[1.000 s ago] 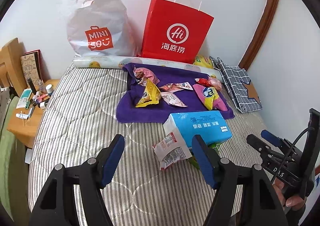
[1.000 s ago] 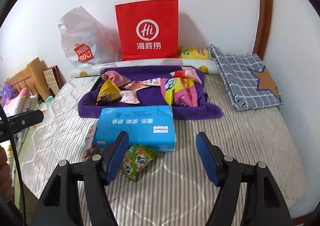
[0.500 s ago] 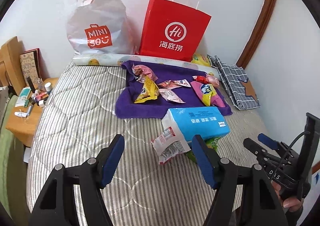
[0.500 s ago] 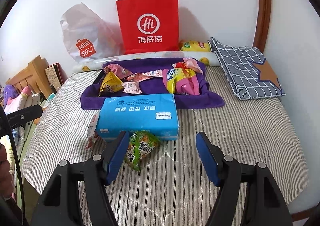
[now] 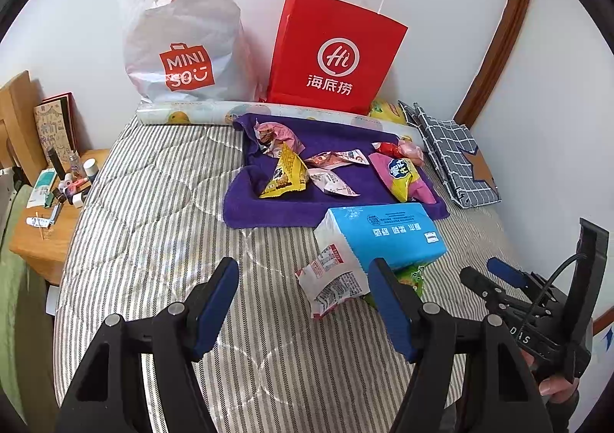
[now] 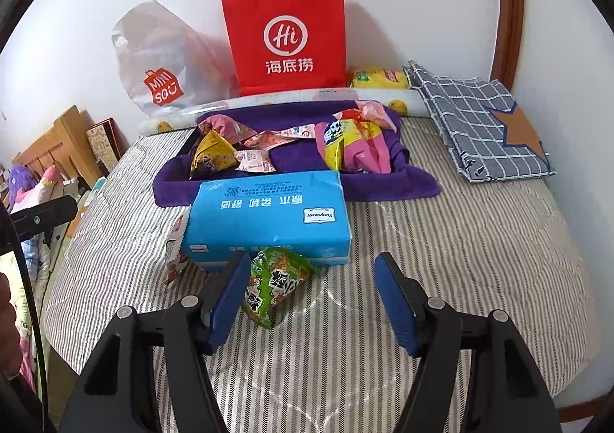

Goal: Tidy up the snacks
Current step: 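Lift both open tools back and reach toward the green snack bag, then grasp the green snack bag with the right tool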

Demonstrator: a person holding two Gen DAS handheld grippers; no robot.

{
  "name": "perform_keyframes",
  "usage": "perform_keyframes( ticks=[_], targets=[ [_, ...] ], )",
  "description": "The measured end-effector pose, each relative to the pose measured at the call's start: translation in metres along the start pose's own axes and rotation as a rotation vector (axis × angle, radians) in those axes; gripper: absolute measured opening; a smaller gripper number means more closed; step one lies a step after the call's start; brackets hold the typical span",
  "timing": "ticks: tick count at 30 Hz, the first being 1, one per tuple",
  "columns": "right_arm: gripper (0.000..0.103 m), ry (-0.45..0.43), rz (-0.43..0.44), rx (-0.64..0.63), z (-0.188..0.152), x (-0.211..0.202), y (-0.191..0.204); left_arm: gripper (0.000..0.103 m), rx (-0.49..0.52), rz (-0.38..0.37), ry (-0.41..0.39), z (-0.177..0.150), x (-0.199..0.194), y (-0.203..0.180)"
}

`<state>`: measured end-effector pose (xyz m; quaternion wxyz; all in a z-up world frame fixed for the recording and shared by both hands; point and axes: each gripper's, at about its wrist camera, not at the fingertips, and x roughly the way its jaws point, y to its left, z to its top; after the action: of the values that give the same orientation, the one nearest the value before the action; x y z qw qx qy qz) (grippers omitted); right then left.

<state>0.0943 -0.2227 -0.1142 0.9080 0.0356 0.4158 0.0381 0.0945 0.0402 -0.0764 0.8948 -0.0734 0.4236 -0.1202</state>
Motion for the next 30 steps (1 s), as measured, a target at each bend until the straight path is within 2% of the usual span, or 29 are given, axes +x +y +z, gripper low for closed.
perform_keyframes(
  ticks=[9,30],
  targets=[
    [0.061,0.032,0.017,0.008,-0.005,0.014,0.002,0.068,0.007,0.006,0.012,0.001,0.007,0.001],
    [0.06,0.105,0.039,-0.016,-0.015,0.045,0.027,0.068,-0.028,-0.01,0.035,-0.002,0.022,0.026]
  ],
)
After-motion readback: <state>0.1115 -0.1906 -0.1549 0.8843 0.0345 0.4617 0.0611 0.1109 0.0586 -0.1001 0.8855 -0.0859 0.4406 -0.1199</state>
